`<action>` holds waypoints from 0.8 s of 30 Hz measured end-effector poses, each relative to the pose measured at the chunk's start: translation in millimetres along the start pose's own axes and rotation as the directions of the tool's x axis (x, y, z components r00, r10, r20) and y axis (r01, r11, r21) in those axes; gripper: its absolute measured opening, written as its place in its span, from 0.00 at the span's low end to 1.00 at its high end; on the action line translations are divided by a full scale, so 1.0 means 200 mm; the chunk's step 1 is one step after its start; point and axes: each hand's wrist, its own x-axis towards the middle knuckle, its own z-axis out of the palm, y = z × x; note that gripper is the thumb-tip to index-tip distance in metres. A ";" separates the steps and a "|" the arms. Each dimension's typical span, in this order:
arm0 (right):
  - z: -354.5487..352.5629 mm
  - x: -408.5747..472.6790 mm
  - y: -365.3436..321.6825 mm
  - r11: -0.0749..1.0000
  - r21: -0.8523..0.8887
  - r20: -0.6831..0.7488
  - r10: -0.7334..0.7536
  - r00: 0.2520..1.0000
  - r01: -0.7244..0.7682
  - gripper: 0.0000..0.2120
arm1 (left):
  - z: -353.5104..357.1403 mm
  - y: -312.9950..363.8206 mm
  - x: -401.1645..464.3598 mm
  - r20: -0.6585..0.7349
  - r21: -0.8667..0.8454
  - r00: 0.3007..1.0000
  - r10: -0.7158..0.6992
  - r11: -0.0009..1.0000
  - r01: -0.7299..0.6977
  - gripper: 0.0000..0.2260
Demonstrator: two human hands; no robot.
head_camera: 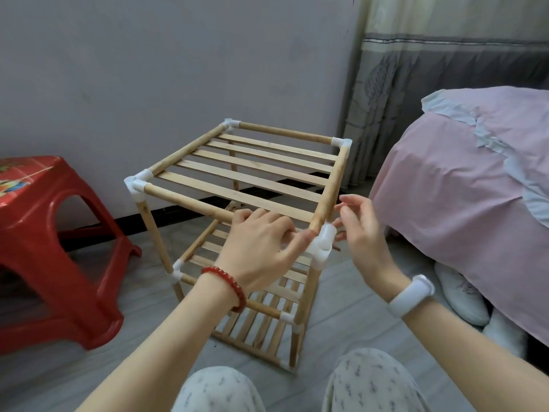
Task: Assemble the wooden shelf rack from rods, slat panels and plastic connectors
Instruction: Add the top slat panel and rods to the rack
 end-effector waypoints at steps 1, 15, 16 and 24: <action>-0.01 0.04 -0.02 0.989 0.032 0.001 0.143 0.990 -0.143 0.08 | 0.02 0.04 0.00 -0.011 0.054 1.000 -0.019 0.998 0.020 0.34; 0.08 0.23 -0.04 0.838 0.004 0.111 0.541 0.833 -0.545 0.10 | 0.24 0.07 0.04 -0.516 -0.005 0.856 0.031 0.999 -0.039 0.25; 0.08 0.24 -0.04 0.841 -0.013 0.106 0.540 0.835 -0.542 0.10 | 0.24 0.07 0.05 -0.530 -0.005 0.847 0.040 0.999 -0.051 0.24; 0.09 0.25 -0.07 0.847 -0.027 0.136 0.529 0.838 -0.530 0.06 | 0.24 0.04 0.03 -0.619 -0.016 0.780 0.094 0.991 -0.132 0.17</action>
